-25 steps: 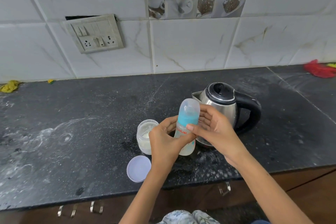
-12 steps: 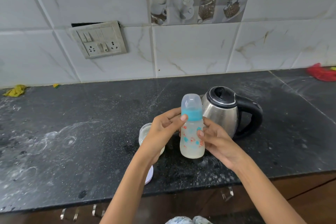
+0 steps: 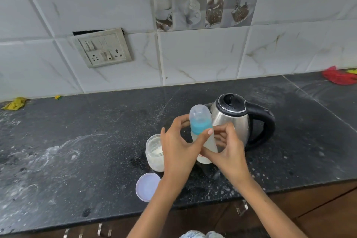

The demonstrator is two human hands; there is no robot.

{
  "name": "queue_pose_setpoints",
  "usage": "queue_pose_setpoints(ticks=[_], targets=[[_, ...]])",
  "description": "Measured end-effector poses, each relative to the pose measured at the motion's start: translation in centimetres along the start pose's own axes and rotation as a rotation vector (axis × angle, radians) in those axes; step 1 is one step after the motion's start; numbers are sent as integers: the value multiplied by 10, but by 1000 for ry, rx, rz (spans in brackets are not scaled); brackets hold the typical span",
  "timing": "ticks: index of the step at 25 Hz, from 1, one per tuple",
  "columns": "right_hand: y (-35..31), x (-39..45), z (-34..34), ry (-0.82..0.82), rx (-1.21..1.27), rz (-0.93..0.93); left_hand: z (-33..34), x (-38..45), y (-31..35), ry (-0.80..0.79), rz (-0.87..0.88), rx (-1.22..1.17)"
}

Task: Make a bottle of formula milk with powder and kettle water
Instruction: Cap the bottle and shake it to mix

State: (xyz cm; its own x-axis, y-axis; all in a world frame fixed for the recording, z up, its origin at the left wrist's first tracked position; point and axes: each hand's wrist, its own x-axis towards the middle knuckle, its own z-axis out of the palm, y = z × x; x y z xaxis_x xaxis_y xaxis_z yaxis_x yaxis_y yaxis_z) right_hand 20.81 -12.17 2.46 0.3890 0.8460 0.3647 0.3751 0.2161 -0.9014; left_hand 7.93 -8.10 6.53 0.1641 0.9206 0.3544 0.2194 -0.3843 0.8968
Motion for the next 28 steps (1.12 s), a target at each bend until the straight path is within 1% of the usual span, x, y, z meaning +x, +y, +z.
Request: queue_pose_setpoints(ticks=[1,2,4,5,6,7,8,10,12,14,15,16,17,19,22,25,28], targets=[[1,0,-1,-20,43,10,-1,3,-2,-33,15,-16],[2,1,-6,-93,160,63,-5,11,-6,-130,8,-88],[-1,4,-17,-324,463,201,-19,28,-14,-452,-81,-337],[-2,5,-19,-415,550,273,-25,35,-18,-599,-134,-467],[-2,6,-21,-478,583,325,-28,40,-22,-693,-173,-556],[-3,6,-20,-510,590,359,-30,42,-24,-743,-200,-601],[-3,6,-20,-507,579,373,-30,42,-25,-759,-210,-610],[-4,7,-17,-416,531,366,-29,42,-27,-710,-171,-544],[-6,5,-15,-257,424,302,-26,37,-26,-564,-85,-399],[-6,1,-12,-117,184,169,-18,26,-21,-366,15,-220],[-9,-1,-8,-91,61,98,-12,19,-18,-260,44,-143],[-9,-4,-5,-92,-10,43,-7,13,-15,-178,58,-105],[-10,-5,-3,-101,-21,16,-3,10,-13,-140,60,-119],[-9,-6,-2,-123,49,14,-2,11,-12,-162,33,-228],[-5,-6,-3,-128,155,52,-8,17,-16,-291,0,-327],[2,-7,-1,-157,211,80,-12,16,-18,-394,-11,-295],[7,-11,1,-237,243,117,-20,9,-26,-453,-30,-270]])
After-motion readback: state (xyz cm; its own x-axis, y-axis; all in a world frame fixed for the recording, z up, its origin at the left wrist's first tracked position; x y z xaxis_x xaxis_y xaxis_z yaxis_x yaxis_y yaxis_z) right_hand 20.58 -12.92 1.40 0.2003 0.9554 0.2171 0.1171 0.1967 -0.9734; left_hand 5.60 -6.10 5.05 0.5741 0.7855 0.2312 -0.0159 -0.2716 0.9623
